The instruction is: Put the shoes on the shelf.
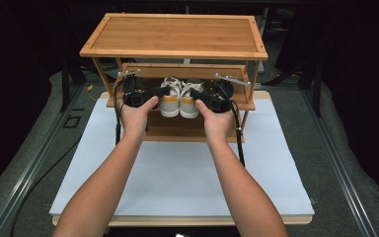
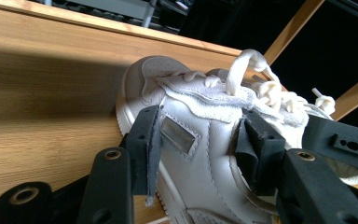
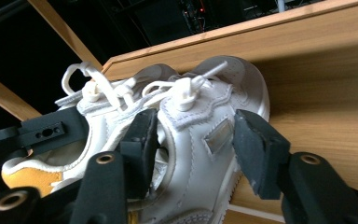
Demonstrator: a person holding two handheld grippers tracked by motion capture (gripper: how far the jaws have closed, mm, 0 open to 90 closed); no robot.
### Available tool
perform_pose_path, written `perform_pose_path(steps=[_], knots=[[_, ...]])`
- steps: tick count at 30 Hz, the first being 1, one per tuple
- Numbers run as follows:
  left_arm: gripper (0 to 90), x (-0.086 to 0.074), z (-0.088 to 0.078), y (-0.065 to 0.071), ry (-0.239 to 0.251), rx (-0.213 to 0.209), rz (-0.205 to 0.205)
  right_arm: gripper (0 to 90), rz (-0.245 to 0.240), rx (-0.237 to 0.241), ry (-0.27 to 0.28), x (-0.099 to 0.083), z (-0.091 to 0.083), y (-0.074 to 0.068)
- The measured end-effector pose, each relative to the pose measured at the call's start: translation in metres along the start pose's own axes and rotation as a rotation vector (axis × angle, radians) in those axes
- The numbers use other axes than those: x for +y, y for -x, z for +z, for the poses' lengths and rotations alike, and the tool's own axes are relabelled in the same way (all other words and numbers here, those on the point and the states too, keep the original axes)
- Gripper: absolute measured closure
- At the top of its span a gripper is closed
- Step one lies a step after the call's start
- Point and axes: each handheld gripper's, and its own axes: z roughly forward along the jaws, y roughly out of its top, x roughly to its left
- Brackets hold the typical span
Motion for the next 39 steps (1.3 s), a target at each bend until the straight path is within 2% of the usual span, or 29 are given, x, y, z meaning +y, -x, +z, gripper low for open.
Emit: perform_pose_path(steps=[3,6,9,12,13,14,19,20,25,26,31,33,36,39], knots=[[52.9,0.0,0.0,-0.001,-0.001,-0.004,-0.001,47.8,-0.012,0.007,0.001,0.001,0.0,-0.001],[50.6,0.002,-0.002,0.001,0.027,-0.009,-0.002,47.1,-0.017,0.007,0.006,0.001,0.0,-0.001],[50.7,0.004,-0.002,0.002,0.01,0.0,0.016,47.1,-0.02,0.008,0.006,0.001,0.0,-0.001],[50.6,0.005,-0.002,0.001,0.007,-0.01,0.008,47.2,-0.031,-0.005,-0.012,0.002,-0.001,-0.002],[50.5,0.005,-0.002,0.0,0.003,-0.014,0.005,47.3,-0.03,0.013,0.007,0.002,0.0,-0.002],[50.1,0.006,-0.002,0.0,0.0,-0.017,0.007,47.3,-0.036,-0.007,0.002,0.003,-0.001,-0.002],[44.5,0.009,-0.002,0.001,0.014,-0.032,-0.001,45.6,-0.06,0.004,0.02,0.007,-0.003,-0.005],[44.3,0.01,-0.003,0.001,0.019,-0.036,0.011,45.0,-0.064,-0.008,0.012,0.008,-0.004,-0.006],[44.9,0.012,-0.007,0.005,0.035,-0.057,0.013,43.8,-0.066,0.005,0.023,0.007,-0.005,-0.007],[45.0,0.012,-0.008,0.005,0.035,-0.052,0.027,43.8,-0.062,0.01,0.03,0.008,-0.005,-0.008],[46.3,0.013,-0.011,0.004,0.028,-0.044,0.029,43.6,-0.065,0.017,0.036,0.01,-0.008,-0.009],[47.8,0.013,-0.015,0.005,0.043,-0.049,0.027,43.7,-0.063,0.021,0.043,0.011,-0.01,-0.01],[50.0,0.014,-0.023,0.008,0.062,-0.038,0.054,45.0,-0.085,0.024,0.039,0.014,-0.016,-0.01],[51.5,0.015,-0.033,0.008,0.067,-0.035,0.068,45.6,-0.106,0.027,0.069,0.016,-0.023,-0.01]])
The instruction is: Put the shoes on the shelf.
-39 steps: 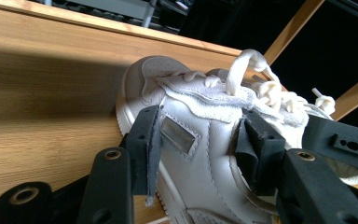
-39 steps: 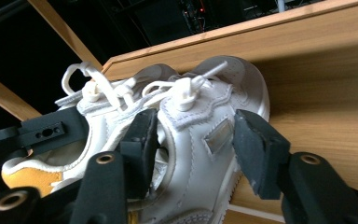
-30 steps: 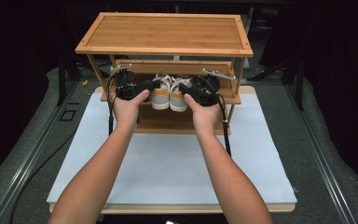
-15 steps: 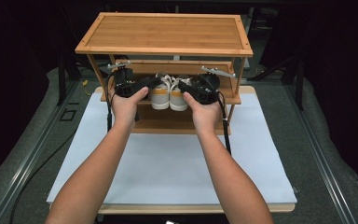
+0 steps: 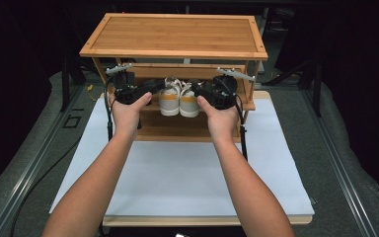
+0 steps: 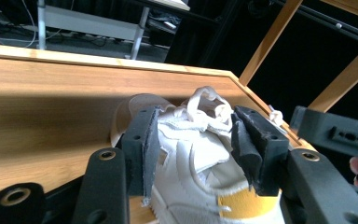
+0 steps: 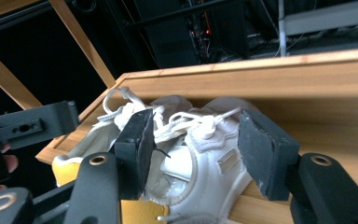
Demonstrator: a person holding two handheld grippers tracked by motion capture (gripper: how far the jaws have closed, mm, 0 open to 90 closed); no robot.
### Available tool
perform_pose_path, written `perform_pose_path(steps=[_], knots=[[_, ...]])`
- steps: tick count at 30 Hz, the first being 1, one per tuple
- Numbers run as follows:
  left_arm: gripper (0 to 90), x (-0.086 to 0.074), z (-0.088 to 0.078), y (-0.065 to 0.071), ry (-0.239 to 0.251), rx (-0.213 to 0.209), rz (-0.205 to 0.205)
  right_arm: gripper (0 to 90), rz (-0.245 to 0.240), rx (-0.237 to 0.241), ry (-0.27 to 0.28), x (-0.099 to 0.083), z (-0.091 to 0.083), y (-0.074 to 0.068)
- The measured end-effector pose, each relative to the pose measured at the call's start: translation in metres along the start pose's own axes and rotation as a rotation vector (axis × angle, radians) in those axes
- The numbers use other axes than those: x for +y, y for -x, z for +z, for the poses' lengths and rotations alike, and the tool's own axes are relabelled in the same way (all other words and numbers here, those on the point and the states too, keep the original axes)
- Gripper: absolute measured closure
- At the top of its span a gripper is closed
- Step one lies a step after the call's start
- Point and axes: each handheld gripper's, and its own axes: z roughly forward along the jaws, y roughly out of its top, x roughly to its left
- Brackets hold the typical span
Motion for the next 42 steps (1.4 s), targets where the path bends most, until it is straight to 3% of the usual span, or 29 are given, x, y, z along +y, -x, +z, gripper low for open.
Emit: perform_pose_path(steps=[8,15,22,25,28,35,38,42], knots=[[51.3,-0.002,-0.017,-0.004,0.0,-0.016,-0.001,53.2,-0.059,-0.005,0.022,0.0,-0.021,0.001],[65.5,-0.012,-0.029,-0.013,0.021,-0.024,0.008,67.2,-0.097,0.0,0.013,-0.007,-0.033,0.003],[77.3,-0.026,-0.026,-0.024,-0.025,-0.022,0.011,82.1,-0.099,0.008,-0.033,-0.02,-0.028,0.011],[83.5,-0.03,-0.022,-0.025,-0.046,-0.014,0.038,85.5,-0.087,0.017,-0.057,-0.026,-0.024,0.013],[88.8,-0.034,-0.018,-0.023,-0.061,-0.018,0.035,87.8,-0.077,0.024,-0.074,-0.031,-0.019,0.015],[89.6,-0.039,-0.012,-0.015,-0.085,-0.023,0.065,89.8,-0.06,0.053,-0.096,-0.038,-0.018,0.017],[89.6,-0.04,-0.01,-0.013,-0.091,-0.023,0.069,89.9,-0.048,0.064,-0.081,-0.039,-0.017,0.016],[89.7,-0.041,-0.007,-0.01,-0.095,-0.023,0.074,90.0,-0.042,0.055,-0.09,-0.039,-0.016,0.016]])
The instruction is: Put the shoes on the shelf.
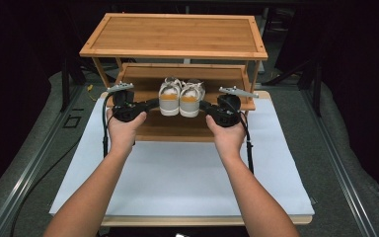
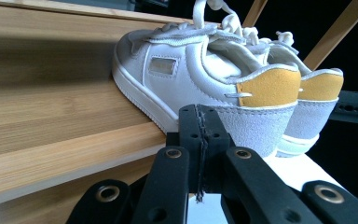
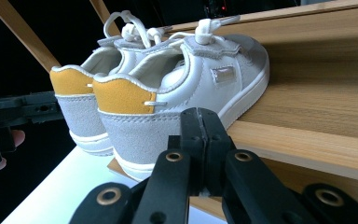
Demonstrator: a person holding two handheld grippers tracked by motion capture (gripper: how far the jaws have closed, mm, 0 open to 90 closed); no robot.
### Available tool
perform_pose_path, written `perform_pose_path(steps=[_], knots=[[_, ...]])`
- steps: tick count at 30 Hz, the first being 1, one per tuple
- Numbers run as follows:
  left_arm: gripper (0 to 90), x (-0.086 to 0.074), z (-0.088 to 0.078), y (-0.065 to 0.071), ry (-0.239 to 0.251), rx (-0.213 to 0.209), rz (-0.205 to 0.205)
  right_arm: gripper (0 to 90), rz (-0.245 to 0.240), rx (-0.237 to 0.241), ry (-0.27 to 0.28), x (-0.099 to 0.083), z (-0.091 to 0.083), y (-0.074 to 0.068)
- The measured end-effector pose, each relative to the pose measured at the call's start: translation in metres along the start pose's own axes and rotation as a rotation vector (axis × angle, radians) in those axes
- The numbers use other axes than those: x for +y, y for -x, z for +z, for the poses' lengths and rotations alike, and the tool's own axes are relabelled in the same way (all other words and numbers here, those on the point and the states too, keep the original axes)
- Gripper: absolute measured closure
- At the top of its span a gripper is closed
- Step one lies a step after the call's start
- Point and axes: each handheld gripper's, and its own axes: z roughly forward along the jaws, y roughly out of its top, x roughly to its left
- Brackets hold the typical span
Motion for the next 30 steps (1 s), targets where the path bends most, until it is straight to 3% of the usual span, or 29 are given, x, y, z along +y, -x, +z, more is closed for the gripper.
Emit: perform_pose_path(steps=[6,13,17,22,23,25,26,30], knots=[[89.8,0.002,0.003,0.0,-0.008,-0.001,-0.019,90.0,0.011,0.003,0.004,0.001,0.002,0.001],[89.8,0.007,0.01,-0.003,-0.016,0.016,-0.013,90.0,0.019,-0.015,-0.009,0.005,0.007,0.004],[89.9,0.01,0.015,-0.007,-0.015,0.02,-0.018,90.0,0.038,0.0,0.003,0.007,0.013,0.006],[89.8,0.015,0.022,-0.009,-0.017,0.028,-0.023,90.0,0.03,-0.024,-0.019,0.012,0.018,0.007],[89.8,0.016,0.023,-0.01,-0.02,0.029,-0.019,90.0,0.025,-0.031,0.002,0.013,0.021,0.007],[89.9,0.017,0.027,-0.011,-0.017,0.037,-0.024,90.0,0.019,-0.052,-0.003,0.014,0.023,0.007],[89.9,0.017,0.028,-0.012,-0.013,0.034,-0.033,90.0,0.018,-0.04,-0.014,0.015,0.023,0.009],[89.9,0.019,0.032,-0.016,-0.01,0.025,-0.047,90.0,0.033,-0.061,0.005,0.017,0.029,0.011]])
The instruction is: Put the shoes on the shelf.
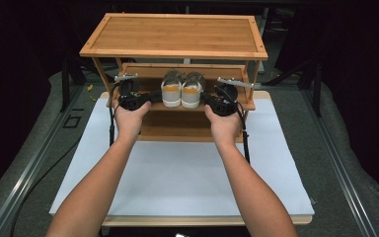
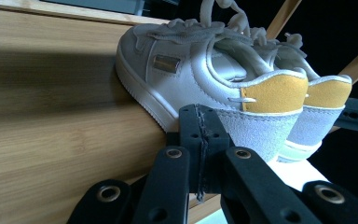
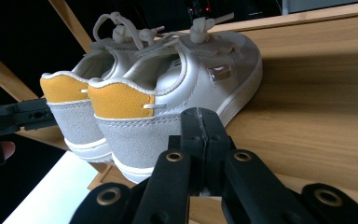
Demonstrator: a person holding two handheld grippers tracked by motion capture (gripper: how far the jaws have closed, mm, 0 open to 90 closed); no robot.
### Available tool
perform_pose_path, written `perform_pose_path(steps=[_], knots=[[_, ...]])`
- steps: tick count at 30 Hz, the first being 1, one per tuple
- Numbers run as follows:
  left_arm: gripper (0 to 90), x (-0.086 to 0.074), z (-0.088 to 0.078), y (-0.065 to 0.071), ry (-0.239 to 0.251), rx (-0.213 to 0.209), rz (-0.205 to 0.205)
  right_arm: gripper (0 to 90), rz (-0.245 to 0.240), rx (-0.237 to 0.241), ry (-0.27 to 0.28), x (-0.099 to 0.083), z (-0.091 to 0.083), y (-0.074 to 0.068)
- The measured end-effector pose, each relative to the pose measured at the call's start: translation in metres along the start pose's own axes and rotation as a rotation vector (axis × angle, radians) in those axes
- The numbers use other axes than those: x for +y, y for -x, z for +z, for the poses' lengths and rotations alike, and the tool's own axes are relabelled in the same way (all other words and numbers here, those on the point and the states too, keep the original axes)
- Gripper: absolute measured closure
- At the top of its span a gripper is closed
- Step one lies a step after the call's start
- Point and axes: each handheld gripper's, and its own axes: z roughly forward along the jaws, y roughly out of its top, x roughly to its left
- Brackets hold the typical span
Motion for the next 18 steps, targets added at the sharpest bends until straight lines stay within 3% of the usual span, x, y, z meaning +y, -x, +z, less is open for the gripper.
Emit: perform_pose_path(steps=[10,18], knots=[[89.9,0.005,0.009,-0.003,0.002,0.018,0.005,90.0,-0.004,-0.011,-0.008,0.005,0.008,0.003],[89.9,0.008,0.015,-0.006,0.001,0.022,-0.007,90.0,0.018,-0.013,0.033,0.006,0.017,0.008]])
